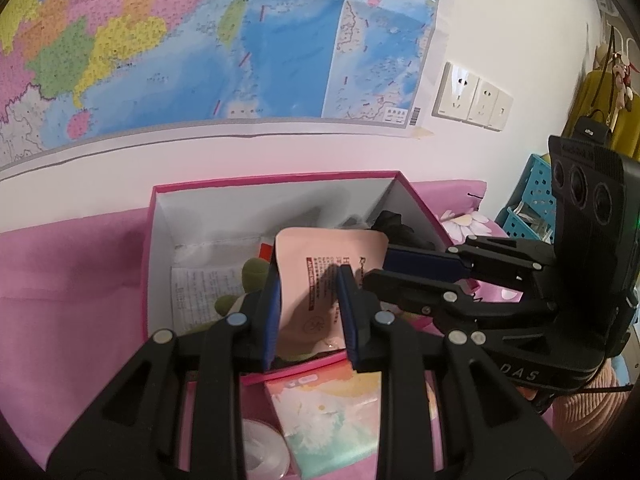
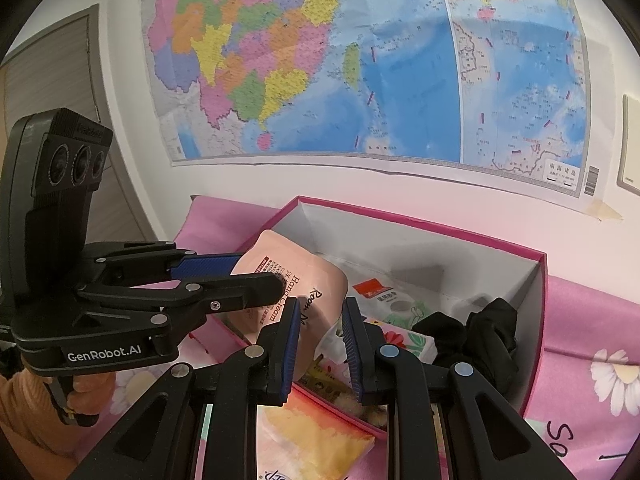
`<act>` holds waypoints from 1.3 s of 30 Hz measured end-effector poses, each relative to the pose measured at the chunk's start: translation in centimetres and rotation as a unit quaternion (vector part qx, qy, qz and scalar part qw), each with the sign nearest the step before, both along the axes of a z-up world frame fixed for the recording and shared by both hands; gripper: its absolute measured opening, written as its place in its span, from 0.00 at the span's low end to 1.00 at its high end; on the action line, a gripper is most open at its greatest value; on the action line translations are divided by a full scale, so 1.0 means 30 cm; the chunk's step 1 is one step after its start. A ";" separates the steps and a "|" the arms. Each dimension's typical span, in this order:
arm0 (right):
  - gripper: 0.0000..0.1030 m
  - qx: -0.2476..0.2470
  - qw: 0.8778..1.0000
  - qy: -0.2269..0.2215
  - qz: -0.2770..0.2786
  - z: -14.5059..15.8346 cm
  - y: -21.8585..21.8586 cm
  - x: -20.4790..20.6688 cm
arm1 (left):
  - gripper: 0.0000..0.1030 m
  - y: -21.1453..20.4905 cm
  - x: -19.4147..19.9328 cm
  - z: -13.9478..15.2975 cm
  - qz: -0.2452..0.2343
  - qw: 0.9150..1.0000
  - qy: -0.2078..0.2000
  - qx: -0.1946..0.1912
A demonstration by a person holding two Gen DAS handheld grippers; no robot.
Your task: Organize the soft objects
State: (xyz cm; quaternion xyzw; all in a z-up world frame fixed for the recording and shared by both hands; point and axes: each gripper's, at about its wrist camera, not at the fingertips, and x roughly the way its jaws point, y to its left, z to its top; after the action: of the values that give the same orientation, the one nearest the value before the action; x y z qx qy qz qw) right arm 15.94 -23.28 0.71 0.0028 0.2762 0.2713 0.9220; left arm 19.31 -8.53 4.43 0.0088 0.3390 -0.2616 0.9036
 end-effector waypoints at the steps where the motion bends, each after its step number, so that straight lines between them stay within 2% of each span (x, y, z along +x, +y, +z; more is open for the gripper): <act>1: 0.21 0.000 1.000 0.000 0.000 0.000 0.000 0.002 | 0.27 -0.001 0.003 0.000 0.000 1.000 0.001 0.000; 39: 0.21 0.009 1.000 0.013 -0.013 -0.018 -0.026 0.049 | 0.28 -0.030 0.043 -0.020 0.003 1.000 0.023 0.006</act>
State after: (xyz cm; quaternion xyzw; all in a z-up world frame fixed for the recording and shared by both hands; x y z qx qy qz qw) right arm 17.40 -24.04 0.16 0.0180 0.2857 0.2616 0.9217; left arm 20.59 -9.44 3.83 0.0073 0.3608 -0.2567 0.8966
